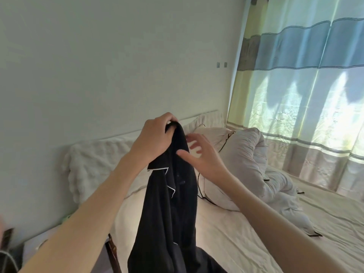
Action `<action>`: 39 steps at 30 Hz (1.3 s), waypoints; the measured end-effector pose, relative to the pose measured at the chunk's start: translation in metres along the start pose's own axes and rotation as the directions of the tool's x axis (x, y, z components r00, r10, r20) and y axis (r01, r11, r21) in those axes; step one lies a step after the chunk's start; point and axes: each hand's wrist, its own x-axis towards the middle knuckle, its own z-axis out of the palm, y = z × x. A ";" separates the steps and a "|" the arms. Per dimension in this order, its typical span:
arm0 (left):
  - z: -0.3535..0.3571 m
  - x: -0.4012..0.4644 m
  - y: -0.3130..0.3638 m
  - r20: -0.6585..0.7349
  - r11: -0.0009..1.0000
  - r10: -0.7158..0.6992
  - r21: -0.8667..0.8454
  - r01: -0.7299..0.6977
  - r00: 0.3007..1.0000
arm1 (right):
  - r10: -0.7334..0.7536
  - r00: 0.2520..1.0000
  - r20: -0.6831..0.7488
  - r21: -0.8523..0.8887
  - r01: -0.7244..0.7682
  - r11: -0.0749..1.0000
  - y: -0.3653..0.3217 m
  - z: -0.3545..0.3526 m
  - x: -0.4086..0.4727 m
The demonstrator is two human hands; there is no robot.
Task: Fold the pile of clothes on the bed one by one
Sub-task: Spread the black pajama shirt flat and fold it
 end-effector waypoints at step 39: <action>0.011 -0.154 -0.056 0.531 0.866 -0.172 -0.321 0.384 0.830 | 0.616 0.773 0.150 0.029 -0.627 0.779 0.040 -0.141 -0.160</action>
